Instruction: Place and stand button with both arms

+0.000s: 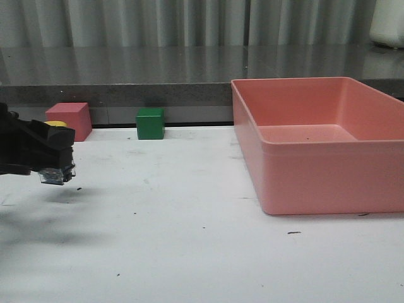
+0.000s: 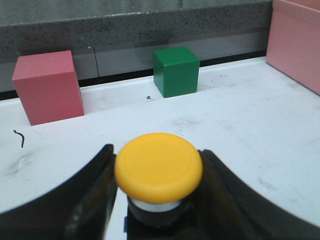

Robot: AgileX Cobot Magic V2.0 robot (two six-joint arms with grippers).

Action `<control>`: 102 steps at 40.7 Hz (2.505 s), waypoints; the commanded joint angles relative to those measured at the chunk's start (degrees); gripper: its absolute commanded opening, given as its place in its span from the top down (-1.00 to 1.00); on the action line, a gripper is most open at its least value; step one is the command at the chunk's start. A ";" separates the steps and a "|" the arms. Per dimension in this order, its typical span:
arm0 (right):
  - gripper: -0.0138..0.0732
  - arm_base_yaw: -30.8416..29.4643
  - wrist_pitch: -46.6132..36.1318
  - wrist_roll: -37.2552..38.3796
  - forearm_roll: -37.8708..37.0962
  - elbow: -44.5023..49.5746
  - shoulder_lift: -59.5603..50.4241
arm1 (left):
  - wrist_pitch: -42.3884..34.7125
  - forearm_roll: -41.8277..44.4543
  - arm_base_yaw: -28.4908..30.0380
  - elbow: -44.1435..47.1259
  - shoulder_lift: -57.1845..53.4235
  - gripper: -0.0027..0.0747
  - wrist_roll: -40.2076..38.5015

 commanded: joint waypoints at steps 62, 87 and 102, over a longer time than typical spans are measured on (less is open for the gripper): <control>-0.42 -0.02 -4.05 -0.44 -0.25 -1.08 0.65 | 74.11 -3.21 -0.01 -8.16 -44.57 -0.20 -0.23; -0.42 -0.02 -4.05 -0.44 -0.25 -1.08 0.65 | 110.76 -4.09 -0.01 -30.73 -64.57 -0.20 -0.23; -0.42 -0.02 -4.05 -0.44 -0.25 -1.08 0.65 | 107.90 -5.17 -0.01 -24.30 -67.40 -0.20 -0.23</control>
